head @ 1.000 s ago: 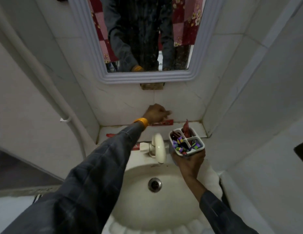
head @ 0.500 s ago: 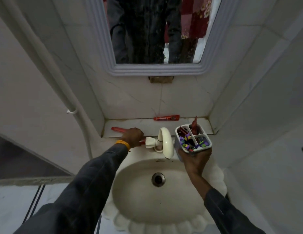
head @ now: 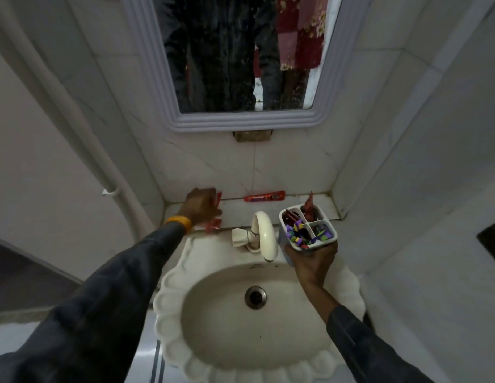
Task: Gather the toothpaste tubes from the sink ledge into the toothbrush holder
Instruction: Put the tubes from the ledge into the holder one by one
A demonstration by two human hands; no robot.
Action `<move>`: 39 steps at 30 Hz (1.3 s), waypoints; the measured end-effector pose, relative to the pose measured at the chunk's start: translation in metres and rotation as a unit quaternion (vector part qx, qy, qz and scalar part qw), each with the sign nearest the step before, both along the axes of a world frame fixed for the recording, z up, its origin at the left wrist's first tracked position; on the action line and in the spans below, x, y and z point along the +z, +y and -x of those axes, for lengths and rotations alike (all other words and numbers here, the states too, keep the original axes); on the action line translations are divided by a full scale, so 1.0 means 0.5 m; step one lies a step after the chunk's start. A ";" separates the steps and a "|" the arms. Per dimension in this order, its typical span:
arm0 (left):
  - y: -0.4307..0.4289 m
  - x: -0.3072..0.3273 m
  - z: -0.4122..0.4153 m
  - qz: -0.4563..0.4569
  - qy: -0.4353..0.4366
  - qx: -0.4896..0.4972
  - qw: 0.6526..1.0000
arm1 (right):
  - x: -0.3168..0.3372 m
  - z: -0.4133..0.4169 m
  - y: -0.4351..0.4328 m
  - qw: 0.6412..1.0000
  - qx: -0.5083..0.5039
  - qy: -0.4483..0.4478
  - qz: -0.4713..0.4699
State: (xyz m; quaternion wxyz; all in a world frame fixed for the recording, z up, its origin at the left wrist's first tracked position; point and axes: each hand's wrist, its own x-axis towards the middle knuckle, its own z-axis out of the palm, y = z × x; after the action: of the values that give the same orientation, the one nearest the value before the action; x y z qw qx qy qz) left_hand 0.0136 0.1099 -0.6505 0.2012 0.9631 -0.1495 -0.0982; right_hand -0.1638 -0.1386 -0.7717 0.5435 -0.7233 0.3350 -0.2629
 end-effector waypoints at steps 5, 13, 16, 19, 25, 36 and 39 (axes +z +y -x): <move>-0.110 0.152 0.016 0.285 0.018 -0.069 0.956 | -0.029 -0.008 -0.009 1.000 -0.013 -0.018 0.012; -0.349 0.184 0.073 0.211 -0.028 -0.257 0.943 | 0.049 0.004 0.019 1.000 -0.013 -0.022 0.007; -0.401 0.152 0.075 0.097 -0.085 -0.274 0.953 | 0.052 0.004 0.020 0.999 -0.005 -0.037 -0.011; -0.417 0.111 0.073 0.022 -0.098 -0.278 0.955 | 0.063 0.009 0.022 0.999 -0.005 -0.045 -0.011; -0.386 0.093 0.052 0.065 -0.104 -0.264 0.957 | 0.054 0.014 0.017 0.998 0.001 -0.054 -0.013; 0.016 -0.085 -0.035 -0.172 0.051 -0.020 0.983 | 0.057 0.011 0.023 0.997 0.011 -0.070 0.011; 0.069 -0.139 -0.024 -0.240 0.037 -0.024 0.970 | 0.055 0.006 0.023 0.997 0.019 -0.076 0.013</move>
State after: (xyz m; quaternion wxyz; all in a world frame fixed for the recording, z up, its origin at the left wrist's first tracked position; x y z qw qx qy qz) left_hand 0.0255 0.1444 -0.7199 -0.0332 0.9750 -0.1370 -0.1719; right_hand -0.1668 -0.1269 -0.7441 0.5629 -0.7145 0.2754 -0.3110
